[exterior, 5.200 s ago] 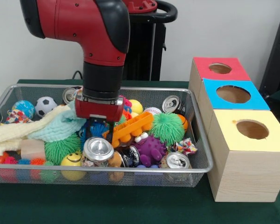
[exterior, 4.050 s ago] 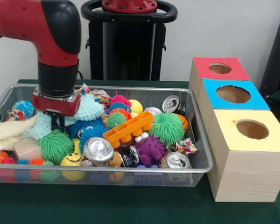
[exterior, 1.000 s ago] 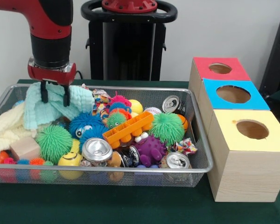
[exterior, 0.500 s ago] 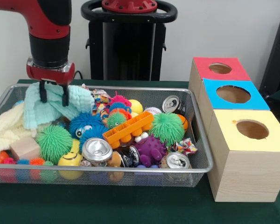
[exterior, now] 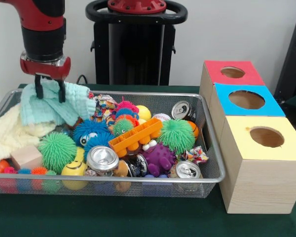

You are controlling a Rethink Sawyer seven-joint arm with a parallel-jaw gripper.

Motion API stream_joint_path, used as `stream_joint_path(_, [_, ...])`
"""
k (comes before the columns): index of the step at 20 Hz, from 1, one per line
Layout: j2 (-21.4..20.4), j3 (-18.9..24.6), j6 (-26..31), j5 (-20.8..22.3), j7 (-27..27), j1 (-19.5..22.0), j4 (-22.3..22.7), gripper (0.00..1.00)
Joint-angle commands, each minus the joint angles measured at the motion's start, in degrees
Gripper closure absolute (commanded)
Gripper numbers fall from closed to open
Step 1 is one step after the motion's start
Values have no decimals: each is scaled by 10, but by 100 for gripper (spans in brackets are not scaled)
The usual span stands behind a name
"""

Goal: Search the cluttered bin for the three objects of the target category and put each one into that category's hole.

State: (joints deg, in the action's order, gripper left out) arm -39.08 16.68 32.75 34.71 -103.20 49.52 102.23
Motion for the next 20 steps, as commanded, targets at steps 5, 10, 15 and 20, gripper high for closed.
stream_joint_path(5, [-36,66,6,50,154,97,129,0])
stream_joint_path(10, [-9,89,-41,117,188,146,144,0])
stream_joint_path(15, [-5,107,-40,153,165,159,147,0])
stream_joint_path(20, [-2,105,-53,178,106,141,140,0])
